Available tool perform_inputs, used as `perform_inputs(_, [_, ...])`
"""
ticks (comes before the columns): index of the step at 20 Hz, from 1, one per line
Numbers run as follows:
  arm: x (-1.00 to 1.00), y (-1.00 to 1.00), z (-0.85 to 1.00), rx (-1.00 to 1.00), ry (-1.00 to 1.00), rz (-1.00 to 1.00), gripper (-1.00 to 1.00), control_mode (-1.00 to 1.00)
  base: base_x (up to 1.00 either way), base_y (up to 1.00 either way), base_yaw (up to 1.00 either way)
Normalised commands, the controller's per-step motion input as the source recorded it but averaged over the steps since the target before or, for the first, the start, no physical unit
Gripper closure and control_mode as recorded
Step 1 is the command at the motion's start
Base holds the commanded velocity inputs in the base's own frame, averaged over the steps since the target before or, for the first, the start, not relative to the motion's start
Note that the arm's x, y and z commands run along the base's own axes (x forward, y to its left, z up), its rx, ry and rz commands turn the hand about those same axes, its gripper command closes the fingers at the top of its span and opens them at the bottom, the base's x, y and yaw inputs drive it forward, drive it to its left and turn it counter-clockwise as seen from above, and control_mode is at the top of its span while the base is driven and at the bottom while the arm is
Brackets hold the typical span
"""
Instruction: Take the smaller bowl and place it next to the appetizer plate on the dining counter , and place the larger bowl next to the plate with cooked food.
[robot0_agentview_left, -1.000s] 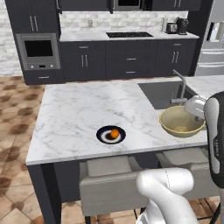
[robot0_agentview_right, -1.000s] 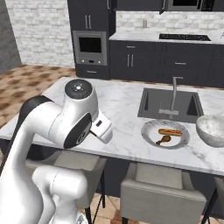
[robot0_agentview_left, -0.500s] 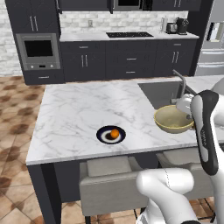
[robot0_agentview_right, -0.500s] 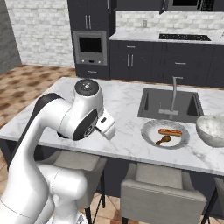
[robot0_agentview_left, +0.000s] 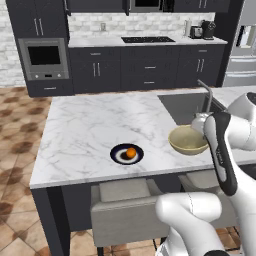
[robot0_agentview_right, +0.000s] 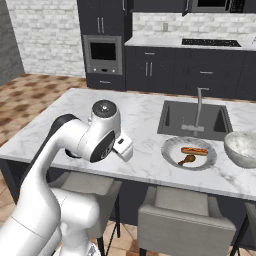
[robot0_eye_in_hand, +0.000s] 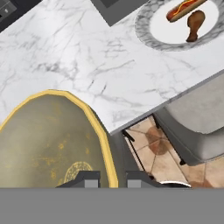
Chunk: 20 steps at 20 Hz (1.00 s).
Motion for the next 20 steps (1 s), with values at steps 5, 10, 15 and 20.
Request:
perform_inputs(5, [0.35, 0.13, -0.33, 0.00, 0.00, 0.00, 1.00, -1.00, 0.00, 0.00, 0.00])
perform_inputs(10, [0.40, 0.06, -0.41, 0.00, 0.00, 0.00, 1.00, -1.00, 0.00, 0.00, 0.00])
perform_inputs(15, [0.43, 0.00, -0.40, 0.00, 0.00, 0.00, 1.00, -1.00, 0.00, 0.00, 0.00])
perform_inputs(20, [0.46, 0.00, -0.35, 0.00, 0.00, 0.00, 1.00, -1.00, 0.00, 0.00, 0.00])
